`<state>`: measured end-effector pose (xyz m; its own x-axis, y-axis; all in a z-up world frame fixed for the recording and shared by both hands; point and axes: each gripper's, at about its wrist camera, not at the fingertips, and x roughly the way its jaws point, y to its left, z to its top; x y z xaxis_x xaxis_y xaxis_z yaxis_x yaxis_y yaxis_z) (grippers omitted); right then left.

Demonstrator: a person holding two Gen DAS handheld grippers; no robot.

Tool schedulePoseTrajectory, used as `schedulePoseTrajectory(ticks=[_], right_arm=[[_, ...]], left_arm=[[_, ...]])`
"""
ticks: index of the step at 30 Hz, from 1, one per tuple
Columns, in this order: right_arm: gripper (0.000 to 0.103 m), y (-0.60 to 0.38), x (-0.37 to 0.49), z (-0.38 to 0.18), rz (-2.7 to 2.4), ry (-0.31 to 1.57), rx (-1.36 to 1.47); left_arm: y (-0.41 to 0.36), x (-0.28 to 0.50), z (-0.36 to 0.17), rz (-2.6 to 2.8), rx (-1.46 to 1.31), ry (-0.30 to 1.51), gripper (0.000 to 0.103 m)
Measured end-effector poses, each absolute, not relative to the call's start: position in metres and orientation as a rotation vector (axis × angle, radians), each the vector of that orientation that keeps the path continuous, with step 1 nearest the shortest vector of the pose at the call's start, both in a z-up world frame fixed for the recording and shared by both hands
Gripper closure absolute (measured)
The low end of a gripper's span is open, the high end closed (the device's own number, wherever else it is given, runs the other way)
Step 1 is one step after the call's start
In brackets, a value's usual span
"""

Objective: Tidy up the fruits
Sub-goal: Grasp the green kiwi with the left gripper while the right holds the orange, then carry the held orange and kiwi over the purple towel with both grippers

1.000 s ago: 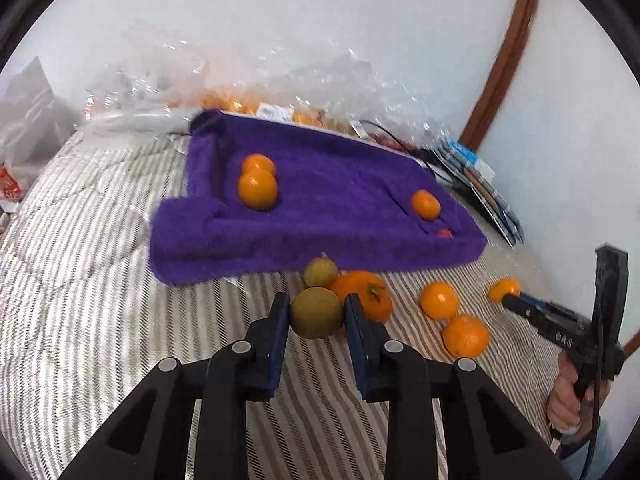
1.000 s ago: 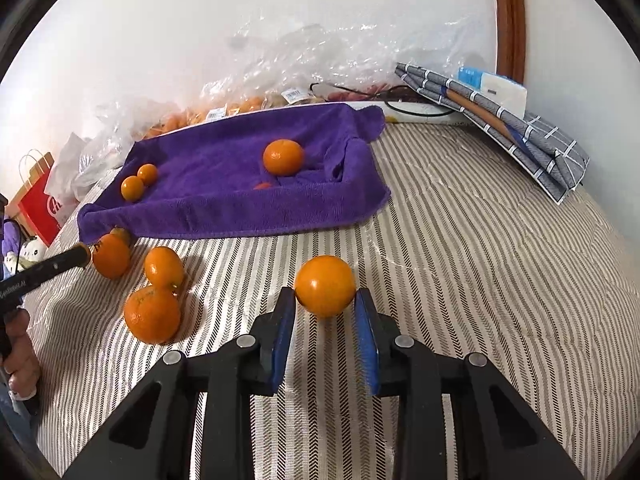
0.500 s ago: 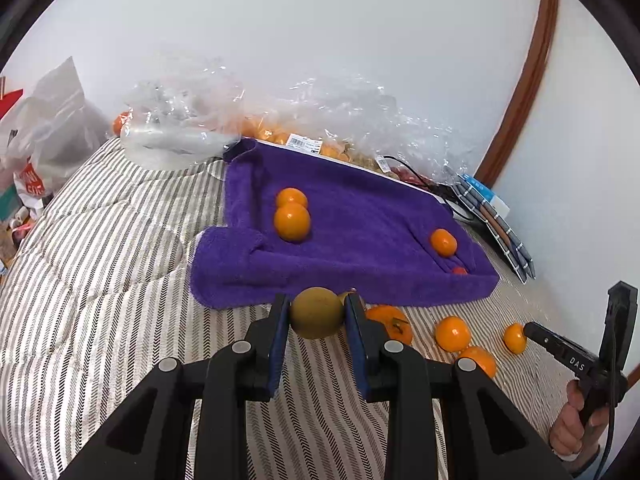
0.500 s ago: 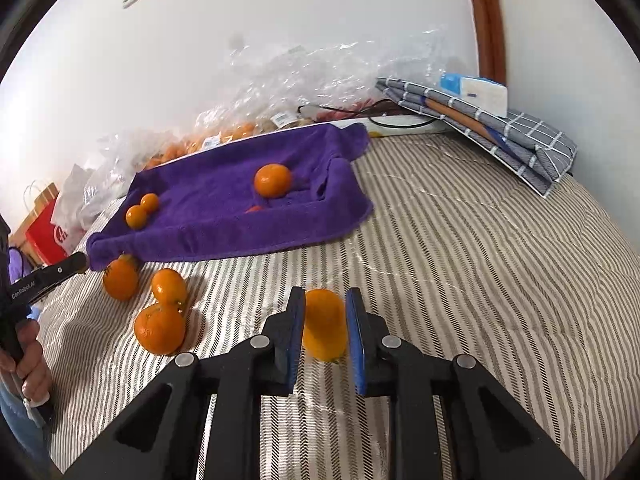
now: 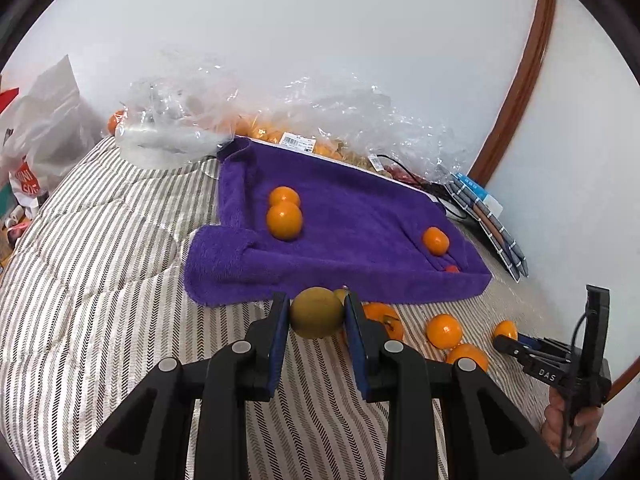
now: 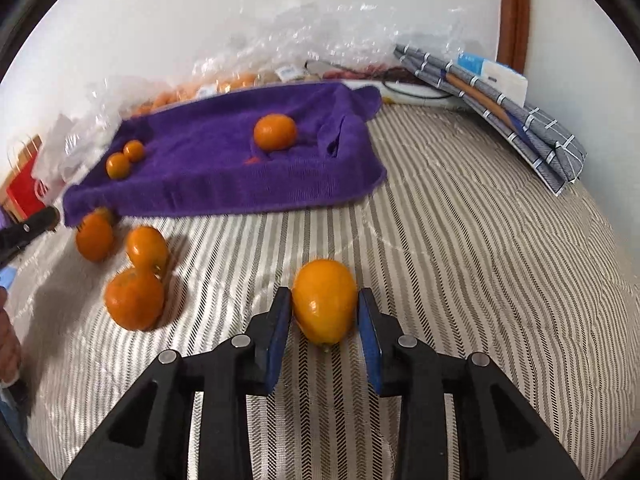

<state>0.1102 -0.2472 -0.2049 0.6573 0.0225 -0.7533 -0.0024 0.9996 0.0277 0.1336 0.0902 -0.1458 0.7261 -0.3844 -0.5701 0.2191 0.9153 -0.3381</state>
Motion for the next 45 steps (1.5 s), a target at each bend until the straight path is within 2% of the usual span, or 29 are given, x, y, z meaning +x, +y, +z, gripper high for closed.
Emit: schedulePoseTrajectory(ticks=[10,19,24,35,45], right_arm=[[0.071,-0.252,0.100,-0.194,0.038,0.779,0.059],[0.071,-0.249,0.102,-0.157,0.045,0.715,0.077],[0.071,-0.243,0.110,-0.144,0.045,0.707,0.070],[0.071,-0.236,0.147,-0.119,0.044,0.661,0.073],[0.071,-0.230,0.202,-0.116,0.066,0.645,0.066]], left_arm=[[0.085,0.128,-0.138,-0.302,-0.210,0.632,0.076],[0.094,0.121,-0.092,-0.235,-0.240,0.588,0.076],[0.081,0.122,-0.085,-0.197,-0.243,0.622,0.076],[0.084,0.147,-0.082,-0.156,-0.267,0.632,0.076],[0.057,0.211,-0.090,-0.168,-0.243,0.639,0.076]])
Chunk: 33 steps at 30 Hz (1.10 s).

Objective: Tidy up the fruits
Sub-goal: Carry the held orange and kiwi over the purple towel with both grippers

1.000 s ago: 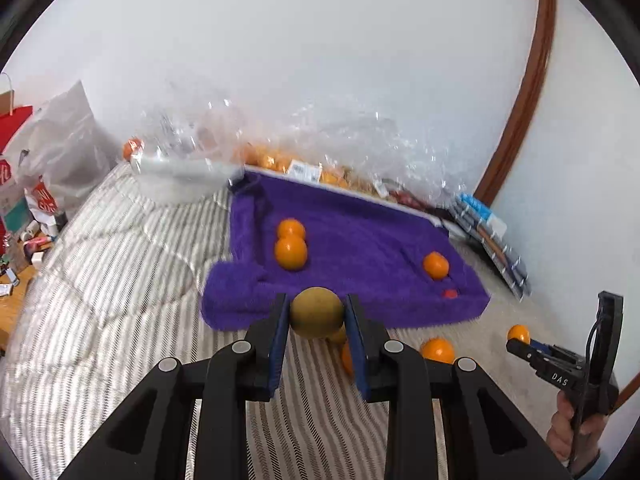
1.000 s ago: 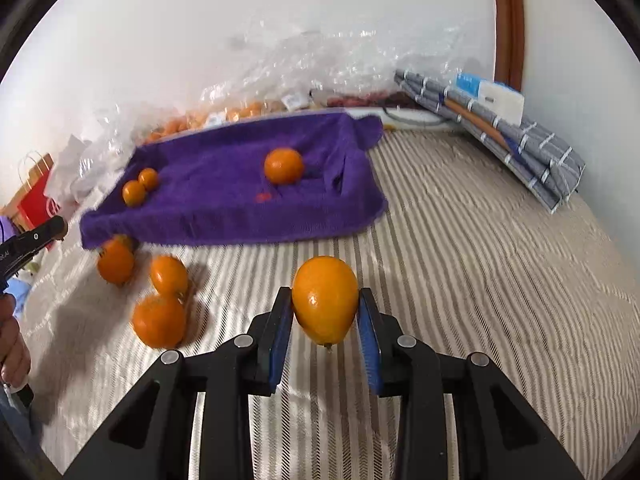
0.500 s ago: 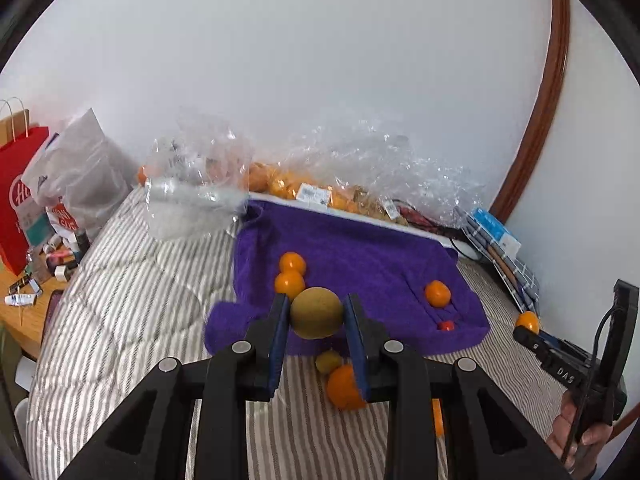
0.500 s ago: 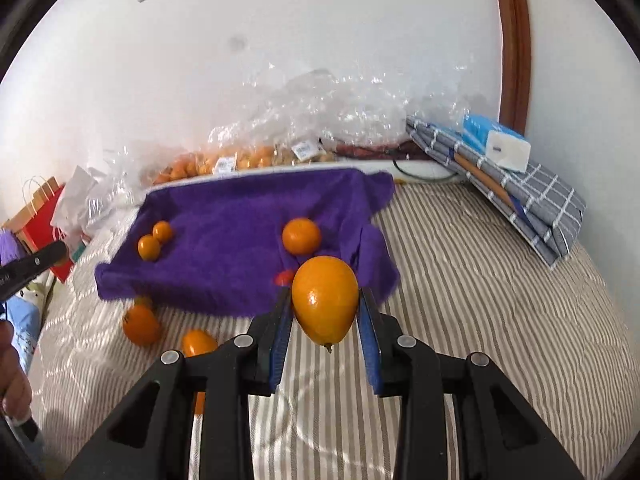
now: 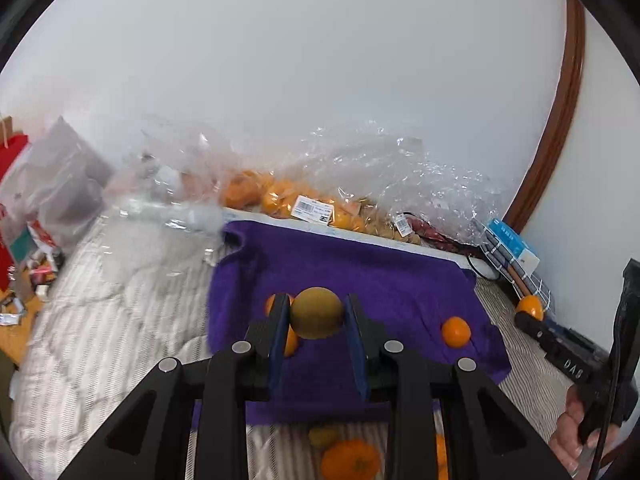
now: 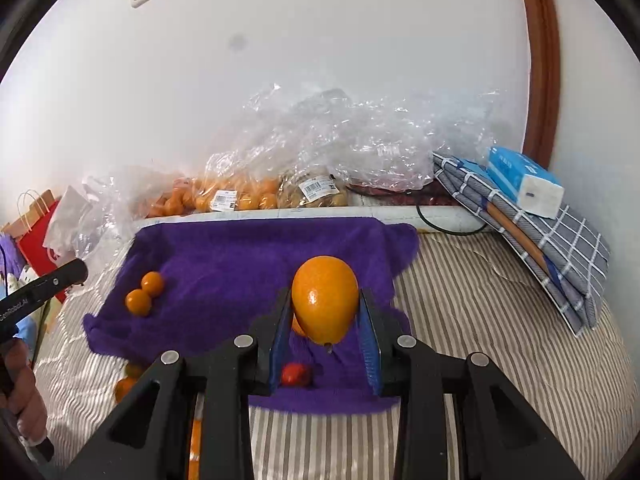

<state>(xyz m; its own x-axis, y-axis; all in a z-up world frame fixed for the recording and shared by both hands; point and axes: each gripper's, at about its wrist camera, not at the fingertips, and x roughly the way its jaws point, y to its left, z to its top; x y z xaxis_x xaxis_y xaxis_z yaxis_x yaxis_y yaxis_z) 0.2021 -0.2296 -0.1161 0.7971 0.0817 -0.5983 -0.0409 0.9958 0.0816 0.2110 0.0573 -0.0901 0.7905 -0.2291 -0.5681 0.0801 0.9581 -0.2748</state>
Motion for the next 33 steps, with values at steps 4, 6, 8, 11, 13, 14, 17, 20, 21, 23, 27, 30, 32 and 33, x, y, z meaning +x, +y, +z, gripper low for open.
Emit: schedulePoseTrajectory(ticks=[4,6,8,11,13,14,17,20,21,23,27,30,32,33], right_arm=[[0.071,-0.234,0.224,-0.135,0.071,0.689,0.085],[0.071,-0.237,0.229,-0.146,0.073,0.706,0.090],[0.071,-0.240,0.233,-0.157,0.081,0.725,0.087],[0.071,-0.241,0.237,-0.162,0.075,0.759,0.082],[0.071,-0.242,0.235,-0.162,0.087,0.758,0.090],[0.071,-0.243,0.235,-0.163,0.092,0.760,0.094],[0.071,-0.243,0.238,-0.170,0.086,0.784,0.089],[0.071,-0.240,0.241,-0.175,0.083,0.803,0.077],[0.071,-0.238,0.242,-0.177,0.087,0.809,0.073],[0.071,-0.236,0.243,-0.180,0.085,0.817,0.061],[0.071,-0.231,0.244,-0.185,0.069,0.832,0.030],[0.071,-0.229,0.243,-0.186,0.062,0.825,0.009],[0.070,-0.229,0.242,-0.186,0.062,0.822,0.006],[0.067,-0.229,0.242,-0.185,0.063,0.820,0.005]], left_arm=[[0.047,0.233,-0.106,-0.160,-0.256,0.681,0.076],[0.042,0.236,-0.115,-0.185,-0.252,0.692,0.076],[0.036,0.236,-0.124,-0.196,-0.218,0.690,0.076],[0.036,0.238,-0.128,-0.206,-0.211,0.703,0.076],[0.037,0.237,-0.130,-0.215,-0.221,0.699,0.076],[0.038,0.237,-0.130,-0.213,-0.221,0.698,0.076],[0.038,0.240,-0.135,-0.214,-0.223,0.708,0.076],[0.035,0.243,-0.141,-0.214,-0.214,0.728,0.076],[0.034,0.245,-0.142,-0.213,-0.208,0.734,0.076],[0.032,0.247,-0.146,-0.217,-0.205,0.754,0.076],[0.027,0.248,-0.150,-0.236,-0.198,0.781,0.076],[0.022,0.248,-0.152,-0.227,-0.169,0.784,0.076],[0.022,0.248,-0.154,-0.225,-0.163,0.793,0.076],[0.023,0.249,-0.154,-0.224,-0.164,0.796,0.076]])
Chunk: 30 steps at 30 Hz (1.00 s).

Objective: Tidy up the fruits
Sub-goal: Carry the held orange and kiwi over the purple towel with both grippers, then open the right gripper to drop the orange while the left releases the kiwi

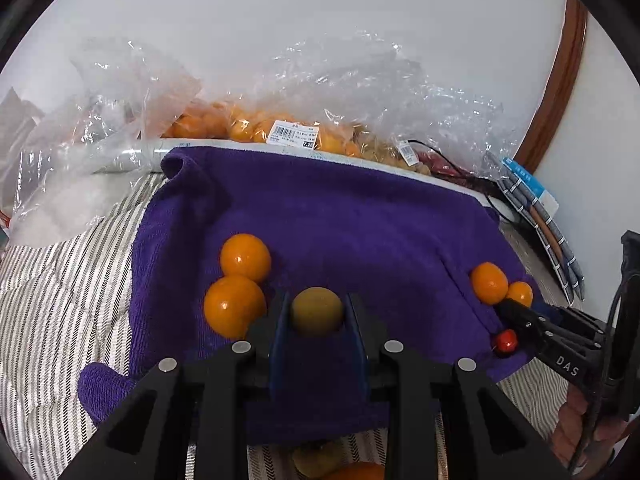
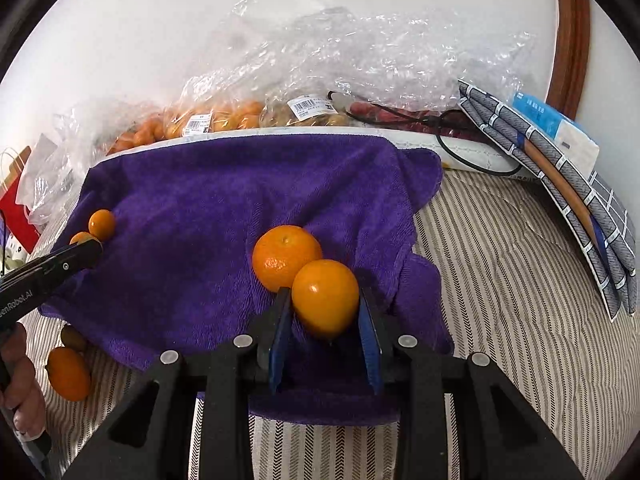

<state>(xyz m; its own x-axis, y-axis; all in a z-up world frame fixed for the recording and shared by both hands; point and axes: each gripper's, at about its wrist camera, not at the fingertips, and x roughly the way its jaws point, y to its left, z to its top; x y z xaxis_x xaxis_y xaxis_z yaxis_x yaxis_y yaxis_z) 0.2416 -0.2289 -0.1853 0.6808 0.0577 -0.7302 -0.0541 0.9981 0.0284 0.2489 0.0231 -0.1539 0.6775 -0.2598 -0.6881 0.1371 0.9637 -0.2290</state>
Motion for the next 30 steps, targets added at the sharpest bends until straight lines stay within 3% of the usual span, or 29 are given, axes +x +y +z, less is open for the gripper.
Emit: schedulePoseTrajectory(ticks=[4,16,21,25,30], right_arm=[[0.047,-0.229,0.237,-0.180,0.071,0.788,0.002],[0.044,-0.218,0.219,-0.163,0.095,0.695,-0.011],[0.037,-0.219,0.208,-0.149,0.081,0.611,-0.005],[0.037,-0.220,0.200,-0.143,0.043,0.611,-0.003],[0.035,-0.221,0.162,-0.138,0.012,0.603,-0.015]], left_arm=[[0.027,0.251,-0.155,-0.225,-0.182,0.813,0.076],[0.025,0.254,-0.160,-0.205,-0.155,0.836,0.076],[0.025,0.255,-0.160,-0.210,-0.156,0.842,0.075],[0.027,0.249,-0.155,-0.207,-0.155,0.814,0.068],[0.029,0.238,-0.142,-0.202,-0.155,0.750,0.068]])
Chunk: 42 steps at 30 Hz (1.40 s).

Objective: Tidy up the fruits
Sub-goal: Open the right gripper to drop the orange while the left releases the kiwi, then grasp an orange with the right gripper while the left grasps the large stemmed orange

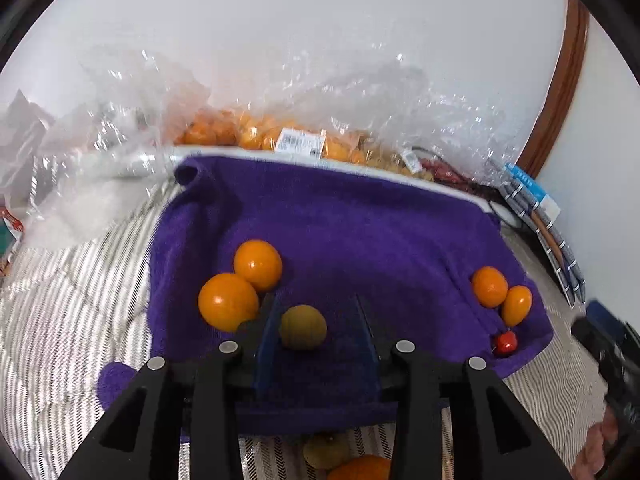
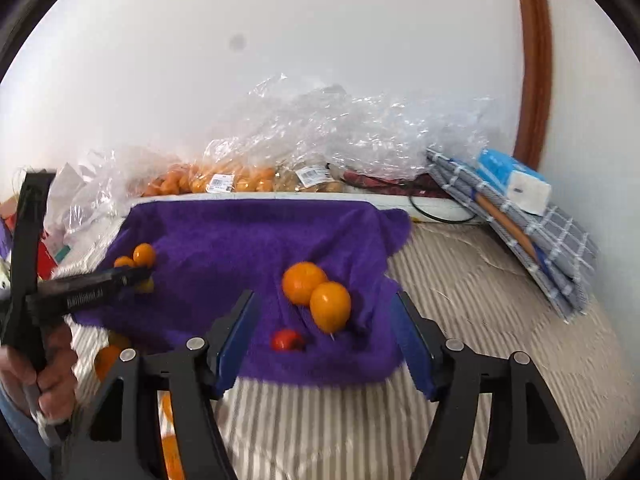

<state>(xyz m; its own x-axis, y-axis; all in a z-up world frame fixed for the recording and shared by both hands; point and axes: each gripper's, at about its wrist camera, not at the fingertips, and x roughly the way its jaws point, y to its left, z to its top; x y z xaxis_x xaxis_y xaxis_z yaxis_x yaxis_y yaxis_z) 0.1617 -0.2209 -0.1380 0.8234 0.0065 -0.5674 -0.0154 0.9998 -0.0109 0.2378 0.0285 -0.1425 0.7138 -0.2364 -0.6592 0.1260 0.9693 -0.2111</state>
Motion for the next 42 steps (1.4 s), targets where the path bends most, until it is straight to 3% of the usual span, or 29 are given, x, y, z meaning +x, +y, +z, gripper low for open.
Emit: schedulePoseTrajectory(ticks=[11,19,25,34,35,39,42], right_arm=[[0.035,-0.211,0.107,-0.148,0.046,0.669,0.007],[0.035,-0.193,0.086,-0.160,0.166,0.704,0.069],[0.035,-0.169,0.087,-0.179,0.200,0.752,0.036],[0.035,-0.152,0.100,-0.200,0.192,0.828,-0.022],[0.036,-0.151,0.100,-0.200,0.191,0.828,-0.027],[0.061,-0.143,0.108,-0.206,0.202,0.865,-0.053],[0.061,-0.144,0.106,-0.204,0.202,0.851,-0.055]], left_arm=[[0.044,0.193,-0.111,-0.216,-0.152,0.703,0.068],[0.071,0.152,-0.125,-0.186,-0.152,0.707,0.067],[0.076,0.135,-0.143,-0.230,-0.164,0.701,0.057],[0.074,0.135,-0.153,-0.258,-0.175,0.728,0.056],[0.074,0.135,-0.154,-0.255,-0.178,0.731,0.056],[0.077,0.137,-0.155,-0.243,-0.191,0.736,0.056],[0.080,0.136,-0.157,-0.243,-0.201,0.738,0.056]])
